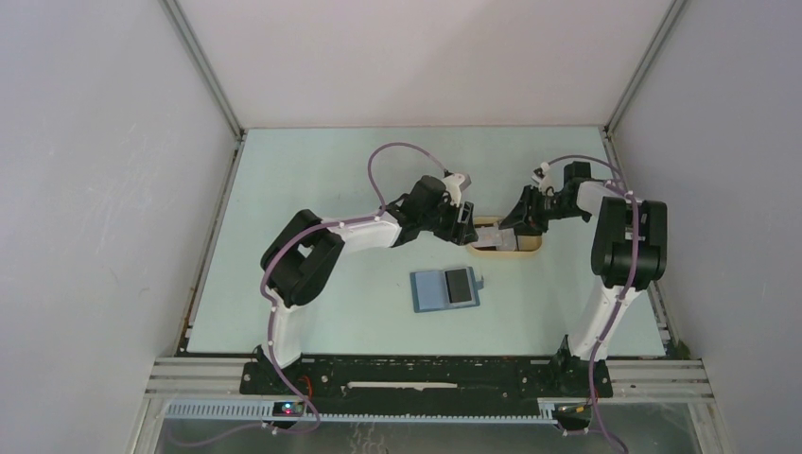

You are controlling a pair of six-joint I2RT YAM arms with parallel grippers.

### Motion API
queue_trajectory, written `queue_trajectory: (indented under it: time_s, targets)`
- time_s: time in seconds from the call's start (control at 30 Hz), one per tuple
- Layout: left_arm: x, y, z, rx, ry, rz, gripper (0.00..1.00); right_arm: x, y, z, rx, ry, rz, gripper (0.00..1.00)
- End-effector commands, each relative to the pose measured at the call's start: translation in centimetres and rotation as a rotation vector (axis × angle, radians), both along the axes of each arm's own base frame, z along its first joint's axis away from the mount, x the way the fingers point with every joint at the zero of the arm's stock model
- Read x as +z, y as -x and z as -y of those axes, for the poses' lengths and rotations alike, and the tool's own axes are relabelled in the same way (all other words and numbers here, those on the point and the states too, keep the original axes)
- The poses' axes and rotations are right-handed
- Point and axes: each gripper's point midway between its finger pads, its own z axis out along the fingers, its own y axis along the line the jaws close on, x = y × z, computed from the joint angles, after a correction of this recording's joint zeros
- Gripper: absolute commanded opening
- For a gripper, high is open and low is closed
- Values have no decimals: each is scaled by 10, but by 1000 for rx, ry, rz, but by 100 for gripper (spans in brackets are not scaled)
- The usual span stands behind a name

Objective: Put the credit cards into the card holder
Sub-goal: Pick up the credit card from the storage box.

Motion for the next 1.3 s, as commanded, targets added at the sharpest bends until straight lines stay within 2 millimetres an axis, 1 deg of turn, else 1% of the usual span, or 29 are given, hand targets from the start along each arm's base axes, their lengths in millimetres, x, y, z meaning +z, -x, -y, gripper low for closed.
queue_trajectory:
  time_s: [0.0,0.27,0.57,1.0,1.27]
  targets:
    - [28,-8,18,-37,53,55,66,7,-3,-7,15,-43,-3,51]
    - [27,-8,18,-39,53,52,66,-1,-1,-12,30,-29,-21,52]
    - [27,-7,18,-40,51,50,66,10,-2,-8,32,-27,9,49]
    - [27,-7,16,-36,48,52,66,28,-6,8,-7,-53,47,46]
    - [29,-7,16,-35,49,57,66,32,-6,9,-5,-68,56,46]
